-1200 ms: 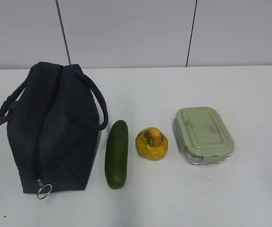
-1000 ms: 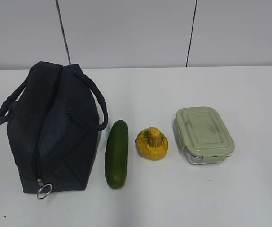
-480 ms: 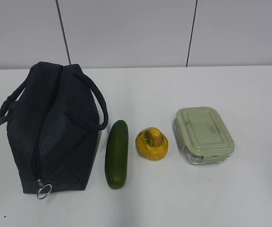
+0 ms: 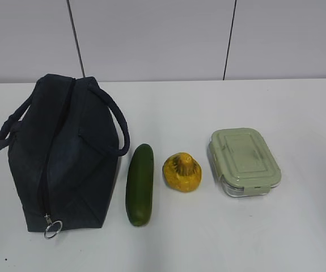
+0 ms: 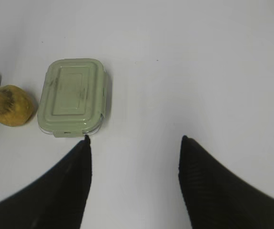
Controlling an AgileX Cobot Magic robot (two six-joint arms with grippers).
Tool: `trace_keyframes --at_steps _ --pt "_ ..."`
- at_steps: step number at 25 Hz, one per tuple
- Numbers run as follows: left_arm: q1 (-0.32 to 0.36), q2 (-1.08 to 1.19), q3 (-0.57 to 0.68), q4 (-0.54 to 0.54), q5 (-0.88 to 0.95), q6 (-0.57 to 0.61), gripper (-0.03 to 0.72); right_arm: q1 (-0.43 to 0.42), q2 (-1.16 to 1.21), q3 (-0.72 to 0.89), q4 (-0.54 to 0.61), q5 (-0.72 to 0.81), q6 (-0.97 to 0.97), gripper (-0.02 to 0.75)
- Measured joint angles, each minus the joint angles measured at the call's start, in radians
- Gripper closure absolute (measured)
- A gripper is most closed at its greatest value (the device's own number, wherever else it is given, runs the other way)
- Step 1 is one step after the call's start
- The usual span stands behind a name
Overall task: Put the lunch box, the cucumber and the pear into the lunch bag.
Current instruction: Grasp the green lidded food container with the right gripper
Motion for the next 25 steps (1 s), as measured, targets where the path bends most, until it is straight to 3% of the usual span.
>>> trace_keyframes --at_steps 7,13,25 --pt "0.0 0.0 0.0 0.0 0.0 0.0 0.452 0.0 0.298 -0.152 0.058 -0.026 -0.004 0.297" --pt "0.0 0.0 0.0 0.0 0.0 0.0 0.452 0.0 0.557 -0.279 0.2 -0.027 -0.113 0.349" --pt "0.0 0.0 0.0 0.0 0.0 0.0 0.452 -0.032 1.027 -0.55 0.484 0.034 -0.335 0.353"
